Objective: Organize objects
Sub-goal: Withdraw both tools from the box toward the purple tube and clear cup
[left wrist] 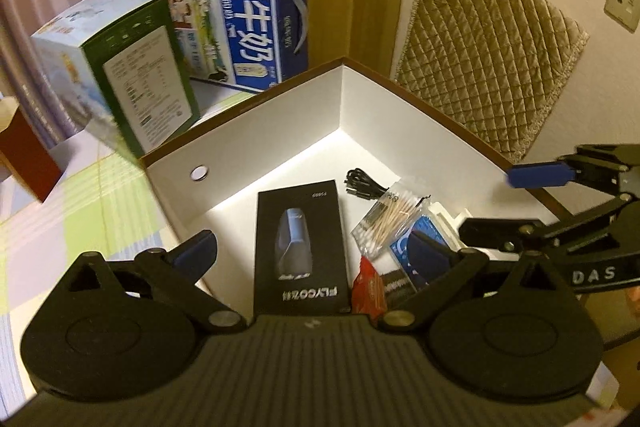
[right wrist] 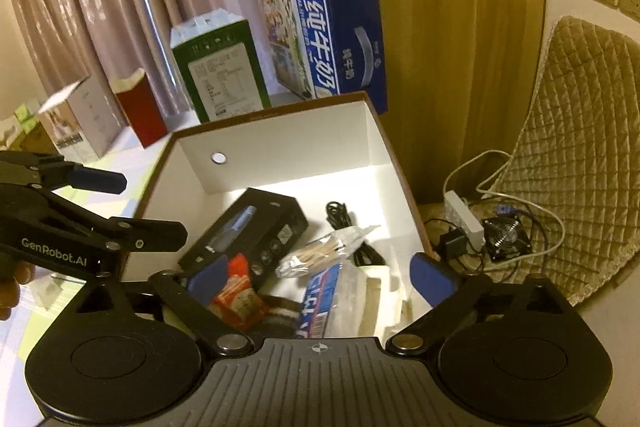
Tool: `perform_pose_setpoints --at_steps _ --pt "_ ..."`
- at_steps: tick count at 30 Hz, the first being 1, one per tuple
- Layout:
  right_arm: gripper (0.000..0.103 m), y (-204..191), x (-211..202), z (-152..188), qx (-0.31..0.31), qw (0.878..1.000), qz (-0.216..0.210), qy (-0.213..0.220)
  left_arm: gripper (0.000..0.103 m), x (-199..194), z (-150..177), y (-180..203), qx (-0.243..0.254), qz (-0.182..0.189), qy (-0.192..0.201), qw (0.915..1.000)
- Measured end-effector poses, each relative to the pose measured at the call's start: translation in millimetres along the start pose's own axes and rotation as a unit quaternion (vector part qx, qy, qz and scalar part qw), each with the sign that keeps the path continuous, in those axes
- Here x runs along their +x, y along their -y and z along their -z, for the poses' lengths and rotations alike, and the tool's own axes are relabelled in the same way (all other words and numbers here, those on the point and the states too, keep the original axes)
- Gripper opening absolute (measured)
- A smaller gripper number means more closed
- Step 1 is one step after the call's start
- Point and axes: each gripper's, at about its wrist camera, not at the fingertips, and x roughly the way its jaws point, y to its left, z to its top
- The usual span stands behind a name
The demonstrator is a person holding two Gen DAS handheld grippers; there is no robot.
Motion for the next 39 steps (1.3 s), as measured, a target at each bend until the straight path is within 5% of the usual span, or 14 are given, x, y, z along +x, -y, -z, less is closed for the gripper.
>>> perform_pose_setpoints --at_steps 19,39 --pt "0.101 -29.5 -50.2 21.1 0.022 1.0 -0.006 0.019 0.1 -69.0 33.6 0.7 -0.043 -0.031 -0.001 0.9986" --pt "0.101 -90.9 -88.7 65.3 0.033 0.999 -0.012 0.004 0.1 -130.1 109.7 -24.0 -0.08 -0.031 -0.02 0.9961"
